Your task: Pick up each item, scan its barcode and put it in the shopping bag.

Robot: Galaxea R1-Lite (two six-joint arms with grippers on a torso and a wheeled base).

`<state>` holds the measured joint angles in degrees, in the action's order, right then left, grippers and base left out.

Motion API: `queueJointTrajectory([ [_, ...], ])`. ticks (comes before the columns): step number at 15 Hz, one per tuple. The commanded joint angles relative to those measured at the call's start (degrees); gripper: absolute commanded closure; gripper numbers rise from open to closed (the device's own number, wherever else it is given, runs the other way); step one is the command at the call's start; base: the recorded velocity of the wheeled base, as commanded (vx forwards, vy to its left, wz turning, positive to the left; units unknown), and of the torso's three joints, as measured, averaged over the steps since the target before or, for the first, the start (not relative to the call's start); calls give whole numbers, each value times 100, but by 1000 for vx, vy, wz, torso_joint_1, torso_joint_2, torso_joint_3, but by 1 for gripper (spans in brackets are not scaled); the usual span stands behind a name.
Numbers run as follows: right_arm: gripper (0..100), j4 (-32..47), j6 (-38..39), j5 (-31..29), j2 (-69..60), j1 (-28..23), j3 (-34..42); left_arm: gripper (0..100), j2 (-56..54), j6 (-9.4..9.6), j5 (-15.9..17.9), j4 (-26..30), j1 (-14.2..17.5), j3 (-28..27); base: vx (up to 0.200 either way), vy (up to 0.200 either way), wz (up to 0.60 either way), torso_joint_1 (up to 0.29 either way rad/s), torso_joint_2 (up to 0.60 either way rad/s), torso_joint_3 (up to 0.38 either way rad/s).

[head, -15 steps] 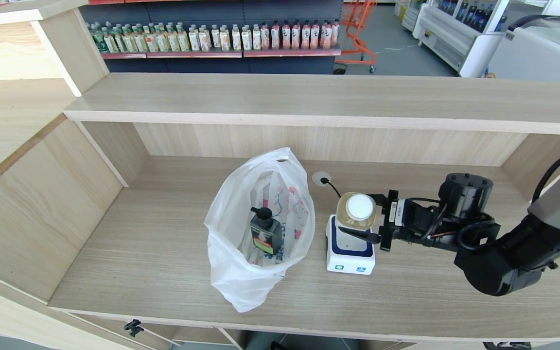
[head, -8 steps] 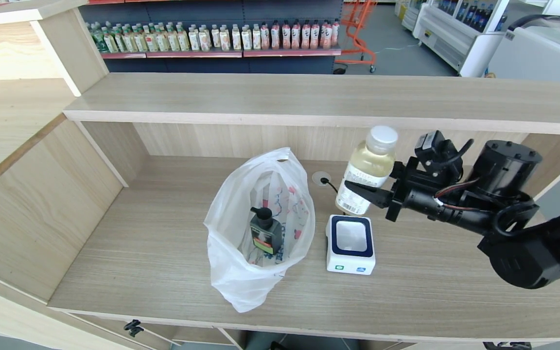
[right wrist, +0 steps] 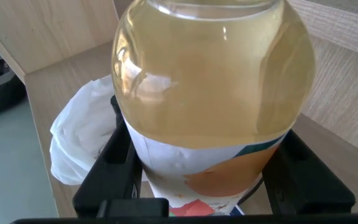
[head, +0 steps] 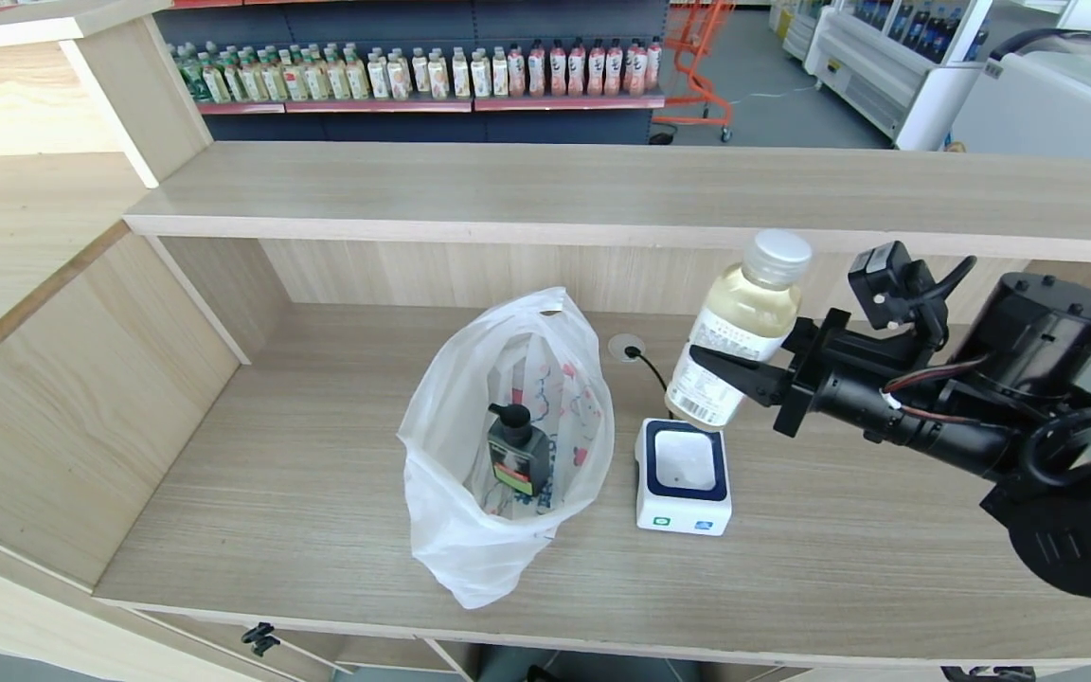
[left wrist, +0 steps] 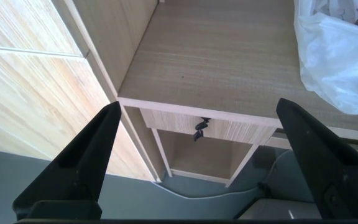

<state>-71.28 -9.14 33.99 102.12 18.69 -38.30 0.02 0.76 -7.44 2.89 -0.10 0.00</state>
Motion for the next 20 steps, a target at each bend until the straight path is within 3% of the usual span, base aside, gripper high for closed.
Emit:
queueJointTrajectory([
  [1, 100, -9, 0, -6, -105, 3, 104, 0, -2, 21, -3, 1, 1, 0, 0, 0, 0, 0, 0, 0],
  [3, 100, 0, 44, 3, -140, 3, 218, 0, 6, 12, -3, 1, 1, 0, 0, 0, 0, 0, 0, 0],
  [7, 100, 114, 536, -41, -131, 3, 174, 0, 6, 12, -3, 1, 1, 0, 0, 200, 0, 1, -1, 0],
  [10, 100, 483, 818, -577, -17, -6, -169, 0, 6, 4, -3, 1, 1, 0, 0, 200, 0, 12, 7, 4],
  [12, 100, 800, 844, -894, 458, -14, -802, 0, 6, 4, -3, 1, 1, 0, 0, 200, 0, 0, 2, -2],
  [16, 100, 1178, 1160, -1254, 1152, -14, -1566, 0, 6, 4, -3, 1, 1, 0, 0, 0, 0, 0, 0, 0],
  [19, 100, 1169, 1169, -1289, 1416, -14, -1584, 0, 6, 4, -3, 1, 1, 0, 0, 0, 0, 0, 0, 0],
  [20, 100, 1142, 1169, -1579, 1609, 12, -1566, 0, 6, 4, -3, 1, 1, 0, 0, 0, 0, 0, 0, 0],
])
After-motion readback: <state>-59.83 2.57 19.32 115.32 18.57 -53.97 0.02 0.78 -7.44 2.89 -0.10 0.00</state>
